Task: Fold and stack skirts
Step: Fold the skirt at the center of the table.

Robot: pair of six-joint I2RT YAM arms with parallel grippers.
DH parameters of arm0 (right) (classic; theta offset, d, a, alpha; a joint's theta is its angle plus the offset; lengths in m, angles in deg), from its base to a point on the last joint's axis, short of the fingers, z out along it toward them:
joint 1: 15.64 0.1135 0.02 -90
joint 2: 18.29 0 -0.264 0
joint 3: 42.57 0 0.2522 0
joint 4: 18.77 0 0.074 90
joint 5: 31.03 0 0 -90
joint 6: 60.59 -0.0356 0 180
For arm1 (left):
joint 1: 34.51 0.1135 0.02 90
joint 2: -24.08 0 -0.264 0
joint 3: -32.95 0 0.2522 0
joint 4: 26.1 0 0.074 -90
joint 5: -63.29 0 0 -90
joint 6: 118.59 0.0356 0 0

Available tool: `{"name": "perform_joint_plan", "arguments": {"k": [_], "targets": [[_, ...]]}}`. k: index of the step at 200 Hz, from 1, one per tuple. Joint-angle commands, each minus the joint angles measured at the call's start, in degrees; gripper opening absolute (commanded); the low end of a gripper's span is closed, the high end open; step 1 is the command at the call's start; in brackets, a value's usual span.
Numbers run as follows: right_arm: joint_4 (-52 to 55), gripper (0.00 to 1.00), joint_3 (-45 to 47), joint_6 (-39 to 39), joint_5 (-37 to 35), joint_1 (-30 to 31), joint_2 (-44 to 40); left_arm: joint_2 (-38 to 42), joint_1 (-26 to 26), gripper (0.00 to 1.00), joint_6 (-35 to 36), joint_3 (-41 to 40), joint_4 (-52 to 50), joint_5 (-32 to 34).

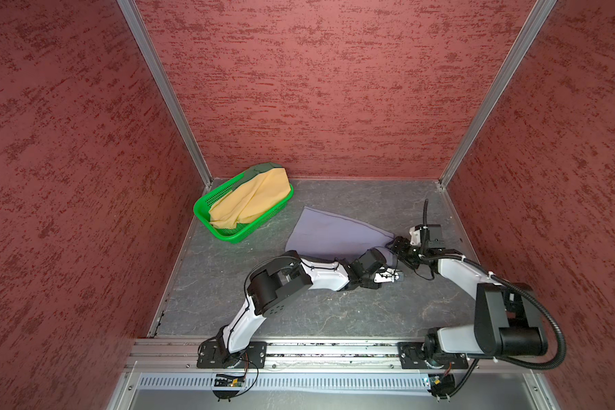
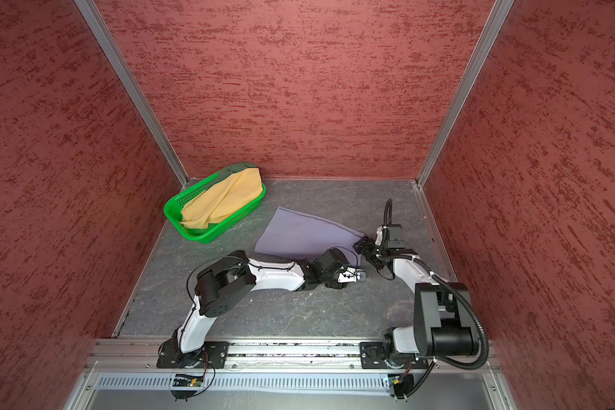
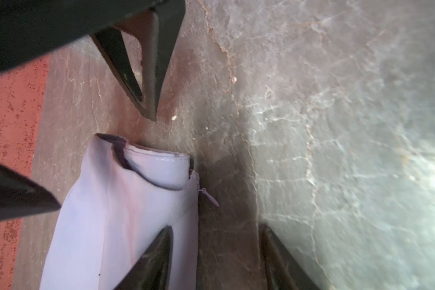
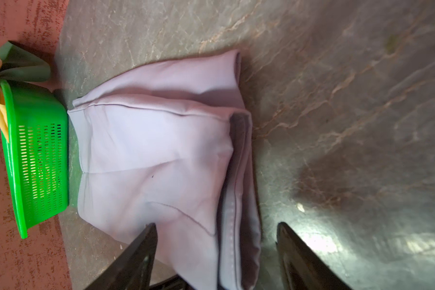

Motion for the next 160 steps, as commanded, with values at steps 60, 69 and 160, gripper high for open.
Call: {"name": "perform_joint_plan", "arguments": {"k": [60, 69, 160], "targets": [[2.4, 0.76, -3.5, 2.2, 1.7, -0.8, -2.6, -2.9, 1.8, 0.44, -3.6, 2.5, -3.1, 1.4], [2.6, 0.76, -3.8, 2.5, 1.9, -1.0, -2.5, -1.9, 1.5, 0.47, -3.3, 0.9, -0.6, 1.8], [1.6, 0.76, -4.0, 3.7, 3.7, -3.1, -1.4, -2.4, 0.4, 0.64, 0.0, 1.8, 3.5, 7.8]]}}
